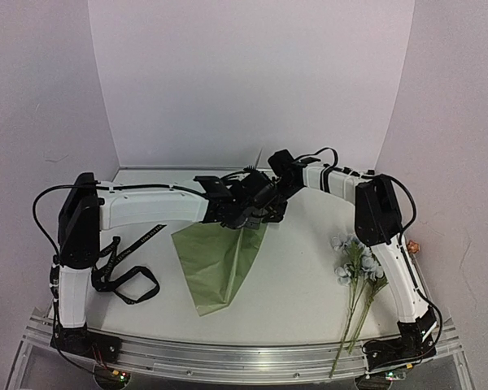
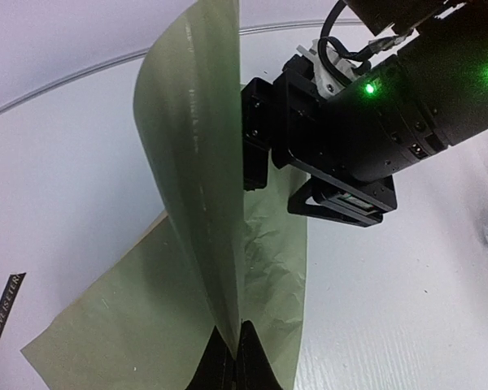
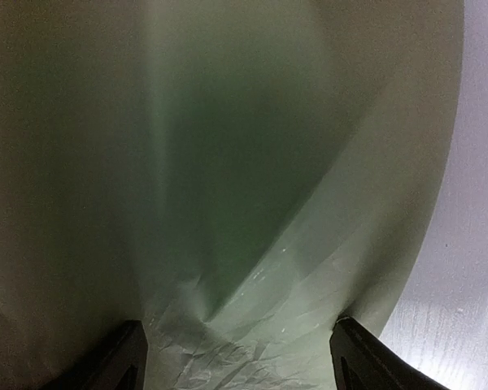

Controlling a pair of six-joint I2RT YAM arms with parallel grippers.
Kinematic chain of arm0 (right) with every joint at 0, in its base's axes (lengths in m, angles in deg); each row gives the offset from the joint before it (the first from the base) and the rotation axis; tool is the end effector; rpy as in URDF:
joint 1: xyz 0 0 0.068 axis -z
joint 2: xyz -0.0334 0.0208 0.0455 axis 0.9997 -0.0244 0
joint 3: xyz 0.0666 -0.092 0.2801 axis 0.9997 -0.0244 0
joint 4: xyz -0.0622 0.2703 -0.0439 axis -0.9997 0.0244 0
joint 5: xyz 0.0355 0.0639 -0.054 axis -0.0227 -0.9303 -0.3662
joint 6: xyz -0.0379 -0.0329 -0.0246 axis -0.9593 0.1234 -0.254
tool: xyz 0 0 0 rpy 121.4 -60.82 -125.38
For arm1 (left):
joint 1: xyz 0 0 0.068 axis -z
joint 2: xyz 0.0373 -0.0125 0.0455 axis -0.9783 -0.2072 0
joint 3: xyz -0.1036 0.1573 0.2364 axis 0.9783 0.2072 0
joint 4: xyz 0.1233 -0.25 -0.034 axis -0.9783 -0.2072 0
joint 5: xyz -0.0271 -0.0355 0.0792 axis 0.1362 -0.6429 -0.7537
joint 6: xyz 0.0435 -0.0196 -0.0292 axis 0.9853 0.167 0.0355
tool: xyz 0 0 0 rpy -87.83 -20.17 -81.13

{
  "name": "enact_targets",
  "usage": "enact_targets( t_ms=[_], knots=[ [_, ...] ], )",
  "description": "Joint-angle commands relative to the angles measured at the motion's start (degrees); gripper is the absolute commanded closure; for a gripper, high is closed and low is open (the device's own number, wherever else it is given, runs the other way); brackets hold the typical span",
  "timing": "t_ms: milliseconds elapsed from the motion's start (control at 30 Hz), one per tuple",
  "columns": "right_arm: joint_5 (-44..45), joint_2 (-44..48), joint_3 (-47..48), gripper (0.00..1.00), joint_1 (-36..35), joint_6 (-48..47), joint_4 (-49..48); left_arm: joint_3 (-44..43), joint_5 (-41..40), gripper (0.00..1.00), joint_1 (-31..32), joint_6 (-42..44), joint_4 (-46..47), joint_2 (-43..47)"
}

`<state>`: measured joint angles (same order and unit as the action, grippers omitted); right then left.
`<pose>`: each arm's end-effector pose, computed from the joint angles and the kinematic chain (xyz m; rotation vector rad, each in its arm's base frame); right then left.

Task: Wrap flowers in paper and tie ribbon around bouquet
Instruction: Pass from the left arm to the right

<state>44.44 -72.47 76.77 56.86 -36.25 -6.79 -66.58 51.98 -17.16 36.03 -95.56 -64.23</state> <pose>0.4908 0.3260 0.1699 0.2458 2.8367 1.1127 0.2592 -0.4197 0.2680 0.3060 2.2555 -0.0823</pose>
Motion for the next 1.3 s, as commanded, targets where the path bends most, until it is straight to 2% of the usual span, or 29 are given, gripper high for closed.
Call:
enact_targets(
  t_ms=[0,67,267,333,467,567,667,867,1133,1267],
  knots=[
    [-1.3,4.5,-2.9,0.21,0.3,0.5,-1.8,-2.1,-10.5,1.0,-0.1,-1.1,-3.1,0.1],
    [-0.4,9.1,-7.9,0.21,0.6,-1.0,-1.8,-0.3,-12.3,1.0,0.1,-0.1,-1.7,0.8],
    [-1.1,20.9,-17.0,0.21,2.5,-2.1,-1.8,1.7,-28.8,1.0,1.0,1.3,-4.7,-0.2],
    [-1.4,24.4,-18.8,0.21,2.6,-2.3,-1.8,3.3,-32.3,1.0,1.0,2.9,-2.9,0.7],
    [0.5,31.1,-20.9,0.22,2.6,-2.9,-1.8,10.2,-39.6,1.0,2.0,13.8,8.6,3.4],
    [1.6,32.6,-19.4,0.22,2.6,-2.6,-1.8,15.1,-43.3,1.0,2.8,25.6,22.0,4.1],
    [1.1,31.2,-16.4,0.21,2.5,-1.9,-1.9,19.4,-44.0,1.0,3.3,36.4,33.7,3.9],
    [-0.3,27.4,-13.3,0.2,2.4,-1.0,-2.0,21.1,-43.9,1.0,5.2,45.4,45.1,1.5],
    [-0.3,23.9,-12.1,0.27,2.5,1.4,-3.5,20.4,-42.6,1.0,5.8,46.7,46.1,-1.0],
    [1.2,27.9,-16.9,0.29,2.5,-0.1,-4.6,19.6,-41.9,1.0,5.8,46.0,45.2,-2.1]
  ],
)
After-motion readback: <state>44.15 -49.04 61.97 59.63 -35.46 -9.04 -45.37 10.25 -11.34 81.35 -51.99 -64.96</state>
